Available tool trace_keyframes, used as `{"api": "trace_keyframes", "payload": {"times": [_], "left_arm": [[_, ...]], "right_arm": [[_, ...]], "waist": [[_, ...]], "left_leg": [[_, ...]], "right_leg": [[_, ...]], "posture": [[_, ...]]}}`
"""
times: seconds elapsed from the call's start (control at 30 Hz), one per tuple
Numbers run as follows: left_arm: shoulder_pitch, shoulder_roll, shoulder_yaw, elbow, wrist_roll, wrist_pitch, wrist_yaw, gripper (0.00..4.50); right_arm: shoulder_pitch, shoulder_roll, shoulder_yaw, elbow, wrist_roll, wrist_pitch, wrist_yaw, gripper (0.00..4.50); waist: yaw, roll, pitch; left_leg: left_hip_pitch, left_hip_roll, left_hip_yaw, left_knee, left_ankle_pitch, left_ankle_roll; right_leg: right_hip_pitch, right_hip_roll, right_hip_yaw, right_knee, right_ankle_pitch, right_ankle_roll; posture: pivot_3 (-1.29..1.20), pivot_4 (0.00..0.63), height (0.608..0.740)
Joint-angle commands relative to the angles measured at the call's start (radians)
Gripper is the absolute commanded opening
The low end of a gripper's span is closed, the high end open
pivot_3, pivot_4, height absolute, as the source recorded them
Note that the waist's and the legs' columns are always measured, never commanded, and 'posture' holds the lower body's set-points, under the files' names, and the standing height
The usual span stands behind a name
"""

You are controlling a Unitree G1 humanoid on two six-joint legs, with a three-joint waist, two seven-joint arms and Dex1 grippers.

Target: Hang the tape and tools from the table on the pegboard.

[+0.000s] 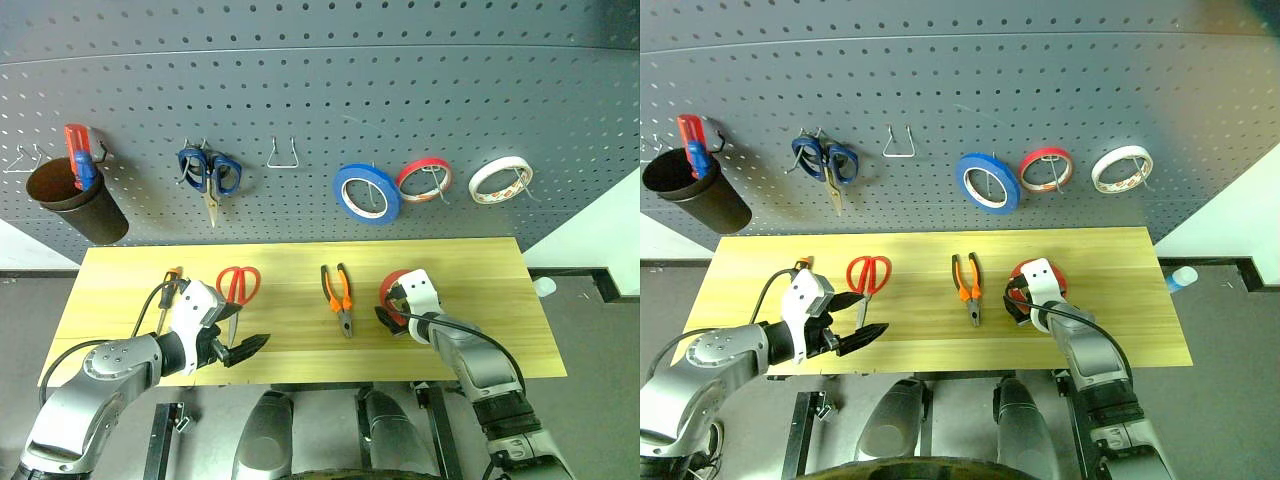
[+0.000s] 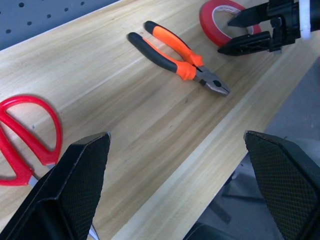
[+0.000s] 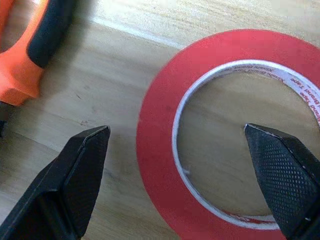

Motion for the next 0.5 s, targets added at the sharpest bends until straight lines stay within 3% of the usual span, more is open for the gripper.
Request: {"api": "trace_keyframes", "payload": {"times": [0.03,0.47,0.5], "left_arm": [[-0.002,0.017,0.030,-0.032,-0.019,0.004,-0.007,4.47],[0.046,0.031,0.069,-0.091,-0.048,0.039,0.009,4.47],[0.048,0.031,0.070,-0.092,-0.048,0.040,0.009,4.49]], "right_arm": [[0.008,-0.002,0.003,0.003,-0.009,0.029,0.008,4.50],[0.033,-0.003,0.012,0.021,-0.030,0.032,0.018,4.50],[0.034,-0.003,0.011,0.020,-0.031,0.031,0.018,4.31]], "waist": [[0.000,-0.001,0.000],[0.000,-0.006,0.020],[0.000,-0.006,0.021]], "left_leg": [[0.000,0.000,0.000,0.000,0.000,0.000],[0.003,0.000,0.000,0.000,0.000,0.000],[0.003,0.000,0.000,0.000,0.000,0.000]], "right_leg": [[0.000,0.000,0.000,0.000,0.000,0.000],[0.003,0.000,0.000,0.000,0.000,0.000],[0.003,0.000,0.000,0.000,0.000,0.000]], "posture": [[0.40,0.238,0.727],[0.41,0.280,0.727],[0.41,0.280,0.727]]}}
